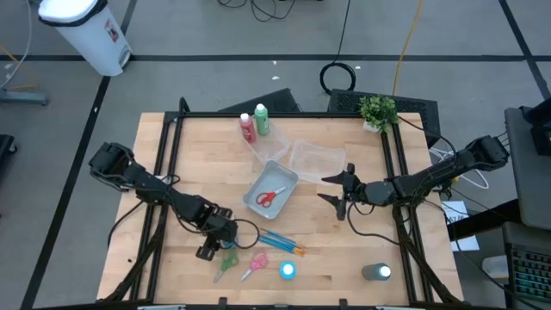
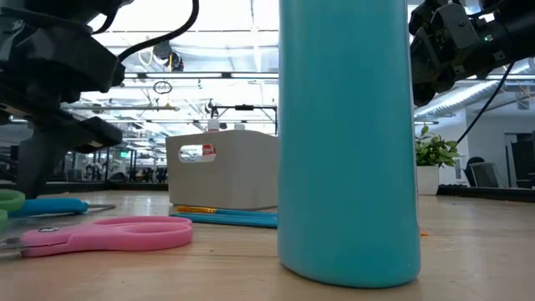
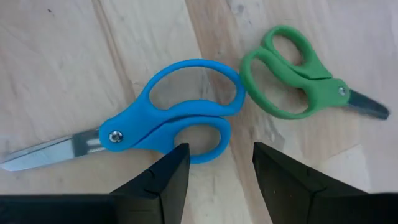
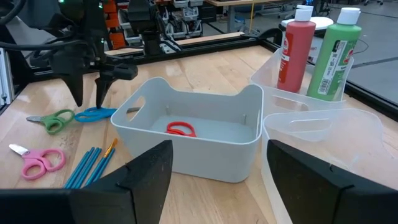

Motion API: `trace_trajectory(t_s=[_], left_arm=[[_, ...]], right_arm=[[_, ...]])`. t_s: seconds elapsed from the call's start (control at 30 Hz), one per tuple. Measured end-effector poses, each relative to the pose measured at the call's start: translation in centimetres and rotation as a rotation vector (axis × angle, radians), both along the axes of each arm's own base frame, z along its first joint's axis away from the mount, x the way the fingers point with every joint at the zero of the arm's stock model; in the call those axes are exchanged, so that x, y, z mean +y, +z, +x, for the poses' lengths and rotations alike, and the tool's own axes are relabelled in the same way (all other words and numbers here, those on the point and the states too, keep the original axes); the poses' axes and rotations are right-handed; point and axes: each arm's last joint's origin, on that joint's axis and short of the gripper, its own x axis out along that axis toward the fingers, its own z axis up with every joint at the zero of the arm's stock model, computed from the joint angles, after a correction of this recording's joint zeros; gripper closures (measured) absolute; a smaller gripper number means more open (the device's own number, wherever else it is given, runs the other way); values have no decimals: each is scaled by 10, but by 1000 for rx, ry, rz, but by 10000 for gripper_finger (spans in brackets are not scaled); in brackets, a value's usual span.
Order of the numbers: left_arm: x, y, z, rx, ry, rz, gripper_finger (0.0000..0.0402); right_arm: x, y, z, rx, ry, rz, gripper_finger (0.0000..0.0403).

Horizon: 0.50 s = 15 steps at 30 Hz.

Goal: Pick & Place Paint Supplies
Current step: Put the blue scissors into the blue bin

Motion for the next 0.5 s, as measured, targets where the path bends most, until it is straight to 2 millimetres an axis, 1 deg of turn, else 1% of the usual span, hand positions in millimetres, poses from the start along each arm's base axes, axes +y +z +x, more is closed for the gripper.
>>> trace_trajectory(t_s=[0.1,0.2,0.4,0.5], left_arm=[[1,-2,-2,21,21,-3,215],[4,-3,-6,54,23,32,216],[19,-7,-16,174,62,172,216],[24,-6,-20,247,99,192,216]], right_arm=[[0,0,0,0,0,0,152],[0,0,0,0,0,0,152],[0,0,0,0,0,0,152],[0,0,0,0,0,0,152]])
